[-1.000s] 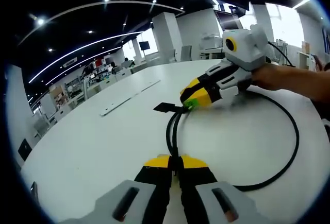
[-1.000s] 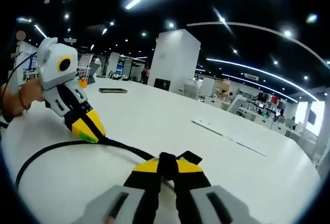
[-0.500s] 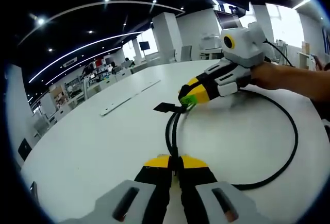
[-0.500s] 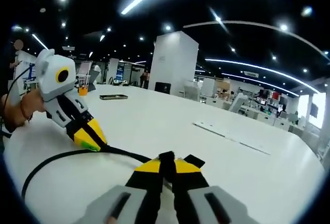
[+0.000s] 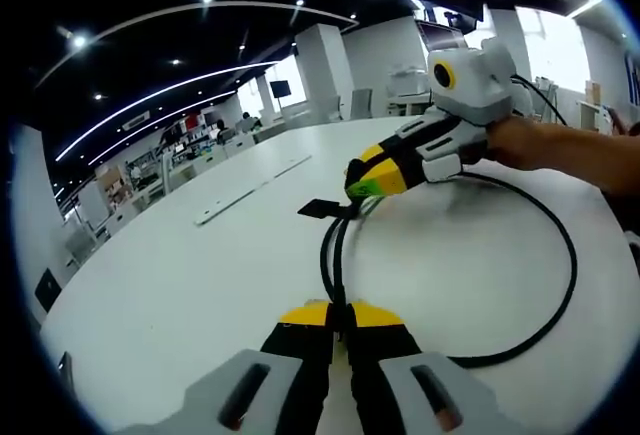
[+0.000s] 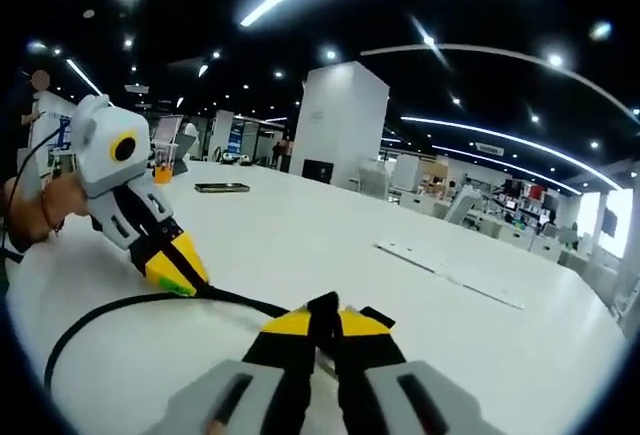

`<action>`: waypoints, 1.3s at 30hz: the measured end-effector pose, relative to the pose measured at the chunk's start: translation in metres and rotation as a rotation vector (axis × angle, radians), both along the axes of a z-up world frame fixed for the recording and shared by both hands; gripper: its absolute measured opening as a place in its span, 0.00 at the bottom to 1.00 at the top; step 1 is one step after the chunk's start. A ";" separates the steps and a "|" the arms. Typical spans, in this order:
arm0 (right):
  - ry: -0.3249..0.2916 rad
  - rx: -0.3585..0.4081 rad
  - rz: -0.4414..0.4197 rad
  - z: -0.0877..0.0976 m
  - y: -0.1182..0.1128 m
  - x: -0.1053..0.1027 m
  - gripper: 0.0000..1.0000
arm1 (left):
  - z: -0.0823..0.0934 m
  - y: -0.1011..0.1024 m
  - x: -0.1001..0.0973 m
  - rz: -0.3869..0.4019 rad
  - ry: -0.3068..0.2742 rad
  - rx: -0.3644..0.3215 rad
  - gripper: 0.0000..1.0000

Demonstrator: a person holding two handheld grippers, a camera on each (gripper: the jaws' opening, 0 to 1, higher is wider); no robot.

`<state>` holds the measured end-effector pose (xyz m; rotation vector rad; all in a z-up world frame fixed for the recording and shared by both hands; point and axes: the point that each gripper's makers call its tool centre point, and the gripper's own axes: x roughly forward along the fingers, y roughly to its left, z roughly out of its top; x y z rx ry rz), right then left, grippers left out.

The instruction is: Find the charging cable on the desk, coil it up and secure with Velcro.

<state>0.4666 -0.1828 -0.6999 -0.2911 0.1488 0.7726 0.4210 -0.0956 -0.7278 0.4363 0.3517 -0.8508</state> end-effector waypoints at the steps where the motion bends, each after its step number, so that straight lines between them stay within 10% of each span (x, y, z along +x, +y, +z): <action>1: 0.000 0.002 0.000 0.000 0.000 0.000 0.09 | 0.000 0.000 0.000 0.000 0.000 0.000 0.06; 39: 0.016 -0.076 0.030 -0.005 -0.016 -0.003 0.05 | 0.000 -0.003 0.000 0.000 -0.006 0.001 0.06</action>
